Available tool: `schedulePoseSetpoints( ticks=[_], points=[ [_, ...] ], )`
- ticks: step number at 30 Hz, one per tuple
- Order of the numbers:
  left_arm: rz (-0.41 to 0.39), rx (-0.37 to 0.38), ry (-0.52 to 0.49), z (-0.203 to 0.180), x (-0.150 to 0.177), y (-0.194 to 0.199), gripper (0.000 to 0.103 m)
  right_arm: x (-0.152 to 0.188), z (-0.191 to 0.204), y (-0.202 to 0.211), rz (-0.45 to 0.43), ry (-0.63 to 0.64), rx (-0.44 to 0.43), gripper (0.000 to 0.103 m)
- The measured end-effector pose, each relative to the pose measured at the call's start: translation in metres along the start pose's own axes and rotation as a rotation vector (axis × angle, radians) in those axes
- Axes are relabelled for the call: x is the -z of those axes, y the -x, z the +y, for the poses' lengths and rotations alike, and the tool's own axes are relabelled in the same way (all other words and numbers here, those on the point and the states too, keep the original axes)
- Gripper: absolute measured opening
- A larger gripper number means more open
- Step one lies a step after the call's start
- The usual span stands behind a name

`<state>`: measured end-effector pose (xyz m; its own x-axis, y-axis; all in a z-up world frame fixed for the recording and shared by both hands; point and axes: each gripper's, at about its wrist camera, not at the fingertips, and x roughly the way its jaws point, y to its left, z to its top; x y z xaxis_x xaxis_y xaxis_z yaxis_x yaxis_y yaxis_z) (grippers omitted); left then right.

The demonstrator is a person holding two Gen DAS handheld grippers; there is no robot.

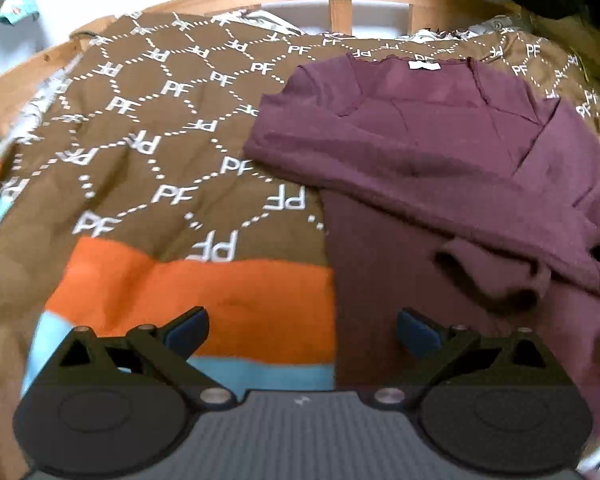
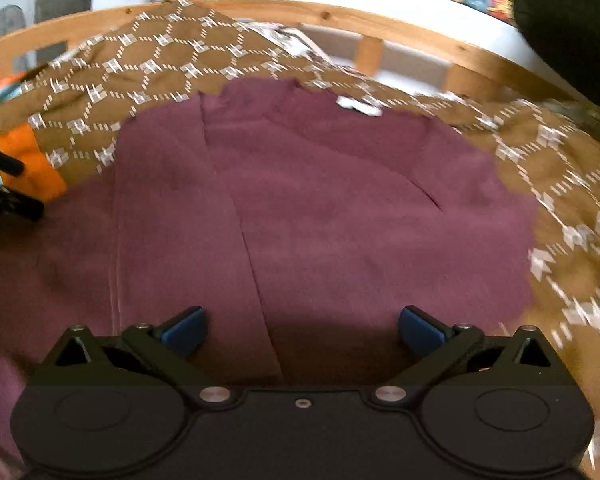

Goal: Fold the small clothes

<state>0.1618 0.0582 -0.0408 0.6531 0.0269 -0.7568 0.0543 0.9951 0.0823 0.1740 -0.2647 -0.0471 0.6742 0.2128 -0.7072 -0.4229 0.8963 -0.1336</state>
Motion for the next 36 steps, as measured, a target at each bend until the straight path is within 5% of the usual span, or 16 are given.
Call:
schedulePoseSetpoints(
  ticks=[9, 18, 24, 30, 36],
  points=[
    [-0.077, 0.043, 0.024, -0.003, 0.013, 0.045, 0.102, 0.057, -0.004, 0.075, 0.048, -0.028, 0.094, 0.102],
    [-0.124, 0.08, -0.075, -0.02, 0.017, 0.07, 0.102, 0.077, 0.016, 0.137, 0.037, 0.148, 0.129, 0.102],
    [-0.111, 0.098, -0.024, -0.024, 0.013, 0.071, 0.103, 0.089, 0.047, 0.14, 0.074, 0.327, 0.112, 0.102],
    [-0.119, 0.12, -0.004, -0.026, 0.004, 0.073, 0.103, 0.102, 0.068, 0.12, 0.141, 0.485, 0.187, 0.102],
    [-0.133, 0.134, -0.039, -0.033, -0.002, 0.074, 0.103, 0.103, 0.067, 0.118, 0.063, 0.497, 0.249, 0.102]
  ],
)
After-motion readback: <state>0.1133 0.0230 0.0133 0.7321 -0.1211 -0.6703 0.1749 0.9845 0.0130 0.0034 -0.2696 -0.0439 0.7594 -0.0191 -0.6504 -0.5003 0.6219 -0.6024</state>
